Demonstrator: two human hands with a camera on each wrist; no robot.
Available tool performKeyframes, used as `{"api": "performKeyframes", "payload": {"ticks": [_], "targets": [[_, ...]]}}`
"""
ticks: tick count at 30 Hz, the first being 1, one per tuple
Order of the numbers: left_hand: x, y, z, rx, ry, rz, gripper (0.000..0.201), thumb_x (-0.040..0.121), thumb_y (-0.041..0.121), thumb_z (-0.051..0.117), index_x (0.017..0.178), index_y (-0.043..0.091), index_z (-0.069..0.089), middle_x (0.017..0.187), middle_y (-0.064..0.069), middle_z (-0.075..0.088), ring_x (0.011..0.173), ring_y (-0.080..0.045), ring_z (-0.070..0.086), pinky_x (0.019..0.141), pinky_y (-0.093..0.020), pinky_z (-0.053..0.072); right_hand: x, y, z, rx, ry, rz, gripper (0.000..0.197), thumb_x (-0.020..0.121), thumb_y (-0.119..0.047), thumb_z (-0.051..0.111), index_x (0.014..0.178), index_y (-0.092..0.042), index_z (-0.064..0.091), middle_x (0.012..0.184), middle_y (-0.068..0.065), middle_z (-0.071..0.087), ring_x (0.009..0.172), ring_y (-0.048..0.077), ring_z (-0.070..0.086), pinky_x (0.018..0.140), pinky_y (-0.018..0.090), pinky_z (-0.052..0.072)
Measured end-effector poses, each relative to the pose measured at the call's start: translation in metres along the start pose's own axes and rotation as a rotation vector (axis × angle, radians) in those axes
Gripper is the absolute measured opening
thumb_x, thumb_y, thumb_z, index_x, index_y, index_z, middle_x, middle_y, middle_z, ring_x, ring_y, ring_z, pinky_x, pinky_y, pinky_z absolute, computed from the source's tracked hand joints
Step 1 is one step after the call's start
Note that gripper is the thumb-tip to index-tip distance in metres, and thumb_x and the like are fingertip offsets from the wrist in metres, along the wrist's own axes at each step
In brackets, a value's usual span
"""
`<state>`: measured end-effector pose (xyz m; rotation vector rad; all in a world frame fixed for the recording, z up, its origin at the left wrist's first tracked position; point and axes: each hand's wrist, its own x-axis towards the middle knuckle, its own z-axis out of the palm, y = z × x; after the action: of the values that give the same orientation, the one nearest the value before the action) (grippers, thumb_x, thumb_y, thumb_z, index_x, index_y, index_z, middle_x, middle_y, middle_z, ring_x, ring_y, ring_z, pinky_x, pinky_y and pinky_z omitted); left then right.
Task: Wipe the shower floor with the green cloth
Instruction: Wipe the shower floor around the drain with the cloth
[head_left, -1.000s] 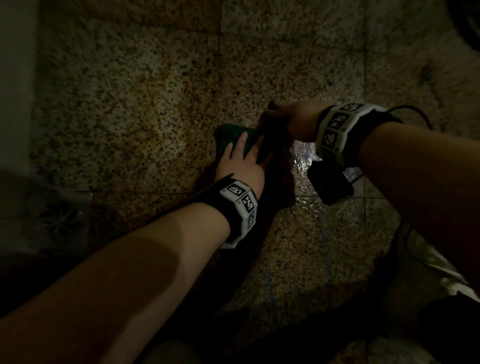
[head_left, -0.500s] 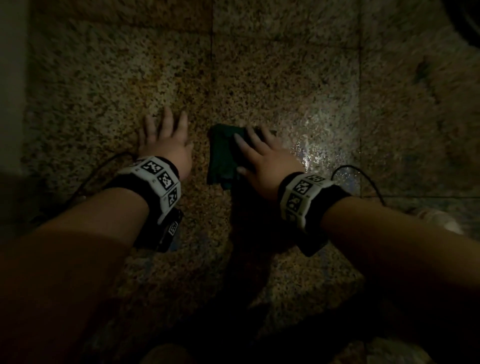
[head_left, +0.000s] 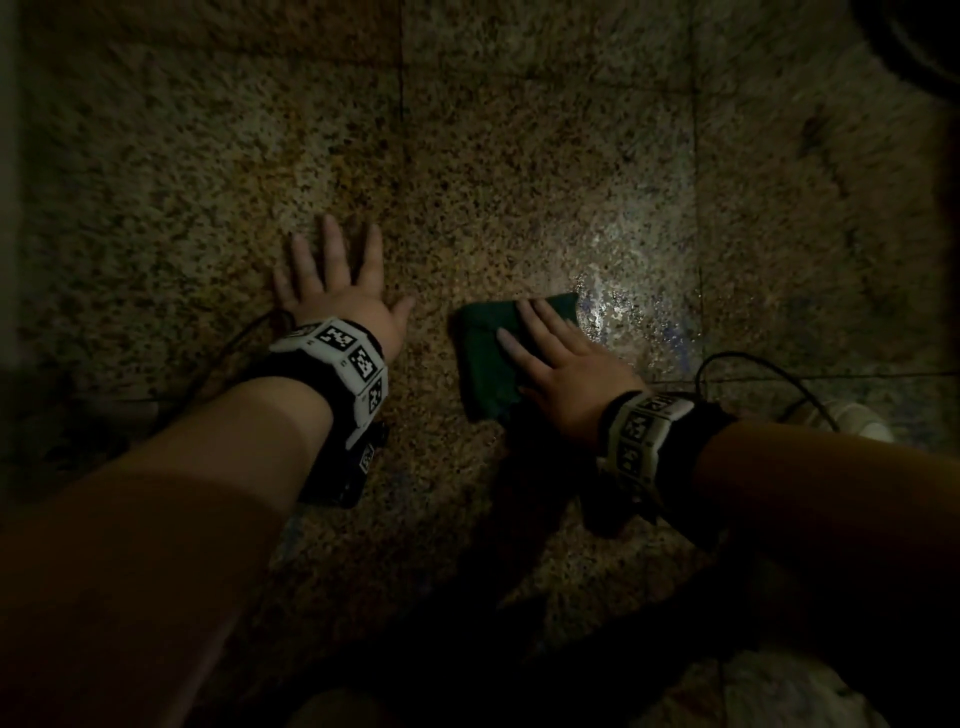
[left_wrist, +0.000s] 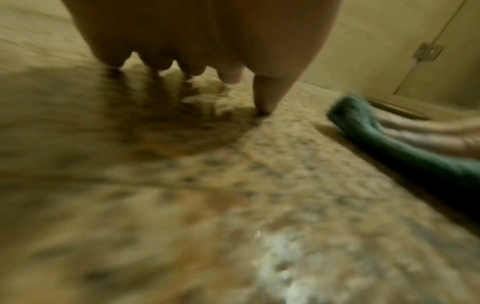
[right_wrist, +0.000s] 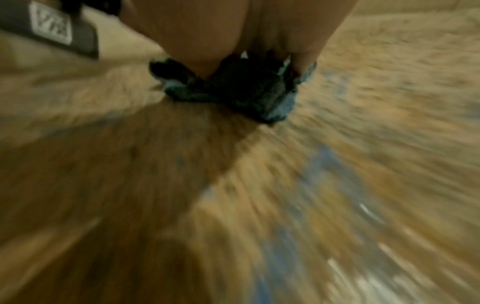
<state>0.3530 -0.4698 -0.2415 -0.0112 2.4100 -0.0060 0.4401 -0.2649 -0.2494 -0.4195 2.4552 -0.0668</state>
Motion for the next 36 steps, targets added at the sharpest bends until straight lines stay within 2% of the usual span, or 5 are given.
{"api": "performKeyframes", "payload": {"ticks": [5,7,20,25,36], "targets": [[0.006,0.012,-0.005,0.034,-0.061,0.001,0.087,0.082,0.076,0.030,0.142,0.044,-0.025,0.150,-0.003,-0.035,0.138,-0.046,-0.019,0.110,-0.063,0.005,-0.006,0.007,-0.004,-0.071,-0.071,0.032,0.057,0.103,-0.039,0.021,0.152,-0.025,-0.005,0.157,0.009,-0.017,0.146,0.025,-0.012,0.117,0.036,0.011],[0.008,0.012,-0.007,0.053,-0.066,0.002,0.089,0.080,0.078,0.030,0.142,0.044,-0.024,0.151,-0.005,-0.033,0.138,-0.048,-0.016,0.110,-0.064,0.013,-0.006,0.003,-0.013,-0.070,-0.103,0.070,0.057,0.103,-0.038,0.020,0.149,-0.030,-0.014,0.155,0.003,-0.026,0.144,0.020,-0.020,0.118,0.034,0.009],[0.009,0.016,-0.018,0.045,-0.149,-0.012,0.090,0.082,0.074,0.038,0.142,0.044,-0.022,0.150,-0.006,-0.035,0.138,-0.049,-0.014,0.108,-0.064,0.020,0.032,0.006,-0.055,0.060,-0.228,0.250,0.074,0.100,-0.023,0.039,0.148,-0.033,-0.016,0.151,-0.002,-0.035,0.142,0.020,-0.025,0.115,0.048,0.022],[0.012,0.021,-0.015,0.021,-0.148,-0.048,0.091,0.082,0.072,0.041,0.141,0.047,-0.023,0.149,-0.004,-0.037,0.139,-0.047,-0.015,0.108,-0.063,0.016,0.029,0.011,-0.045,0.120,-0.159,0.199,0.071,0.097,-0.056,0.026,0.151,-0.027,-0.009,0.155,0.001,-0.028,0.143,0.021,-0.023,0.119,0.045,0.007],[0.004,0.039,-0.021,-0.048,-0.148,-0.155,0.093,0.084,0.063,0.050,0.147,0.040,-0.015,0.153,-0.004,-0.029,0.140,-0.044,-0.014,0.111,-0.062,0.011,-0.012,0.035,-0.004,-0.016,-0.041,-0.017,0.061,0.101,-0.037,0.032,0.152,-0.016,0.006,0.159,0.006,-0.003,0.146,0.031,-0.002,0.117,0.043,0.009]]}}
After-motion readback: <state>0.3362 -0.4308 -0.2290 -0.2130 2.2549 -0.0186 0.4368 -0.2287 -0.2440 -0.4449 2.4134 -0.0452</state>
